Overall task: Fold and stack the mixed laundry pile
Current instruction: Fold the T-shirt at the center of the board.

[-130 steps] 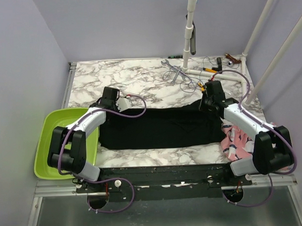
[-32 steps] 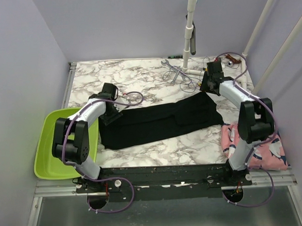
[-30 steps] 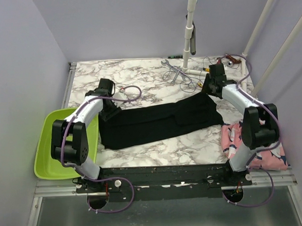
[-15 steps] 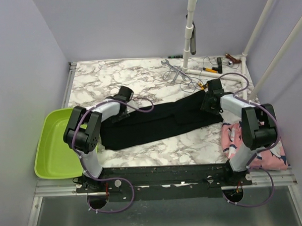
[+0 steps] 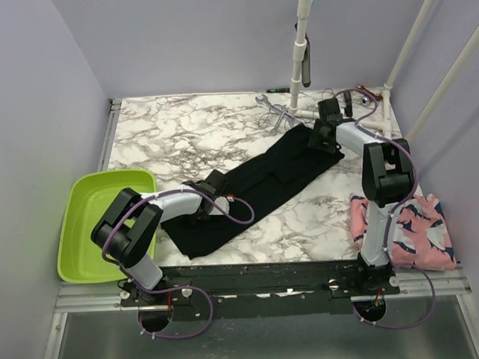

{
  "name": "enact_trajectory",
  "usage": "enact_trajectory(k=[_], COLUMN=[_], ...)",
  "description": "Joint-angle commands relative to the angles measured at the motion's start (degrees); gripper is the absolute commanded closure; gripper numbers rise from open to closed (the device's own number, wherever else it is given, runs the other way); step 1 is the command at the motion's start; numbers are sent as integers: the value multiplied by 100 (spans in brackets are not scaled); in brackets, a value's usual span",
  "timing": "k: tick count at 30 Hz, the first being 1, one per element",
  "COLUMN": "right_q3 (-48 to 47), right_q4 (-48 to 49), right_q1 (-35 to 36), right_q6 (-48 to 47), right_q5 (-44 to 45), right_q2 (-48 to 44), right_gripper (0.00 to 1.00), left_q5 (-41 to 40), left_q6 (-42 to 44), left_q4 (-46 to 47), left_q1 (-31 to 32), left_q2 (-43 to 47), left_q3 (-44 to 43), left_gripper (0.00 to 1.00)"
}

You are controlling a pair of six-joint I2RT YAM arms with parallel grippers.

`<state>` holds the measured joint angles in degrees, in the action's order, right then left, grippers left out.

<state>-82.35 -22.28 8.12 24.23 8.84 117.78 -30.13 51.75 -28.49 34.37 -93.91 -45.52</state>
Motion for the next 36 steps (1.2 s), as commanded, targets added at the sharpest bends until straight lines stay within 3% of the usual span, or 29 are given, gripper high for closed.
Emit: enact_trajectory(k=[1, 5, 9, 17, 22, 26, 30, 36], right_q3=[-501, -980, -758, 850, 2235, 3543, 4438, 3776], right_q4=[-486, -763, -673, 805, 2307, 3484, 4819, 5197], right_q1=[49, 66, 71, 643, 2387, 3987, 5687, 6736], right_q6=[-190, -306, -734, -1424, -2609, -4010, -5703, -6185], right_q5=[-385, -131, 14, -99, -87, -1570, -2414, -2217], right_q2=[845, 1005, 426, -2273, -3699, -4153, -3632, -2005], right_gripper=[53, 52, 50, 42, 39, 41, 42, 48], left_q5=[1308, 1213, 1674, 3602, 3839, 4130, 4330, 4250], left_q6=[-455, -521, -753, -1231, -1248, -1434, -1627, -1528], left_q4=[-1360, -1412, -1883, -2509, -2460, -2459, -2528, -2506], left_q1=[476, 392, -308, -1868, -2336, -2799, -2826, -2777], left_q2=[82, 320, 655, 1285, 1439, 1233, 980, 789], left_q3=[289, 227, -374, -1470, -1346, -1466, -1480, -1147], left_gripper=[41, 41, 40, 38, 36, 32, 32, 35])
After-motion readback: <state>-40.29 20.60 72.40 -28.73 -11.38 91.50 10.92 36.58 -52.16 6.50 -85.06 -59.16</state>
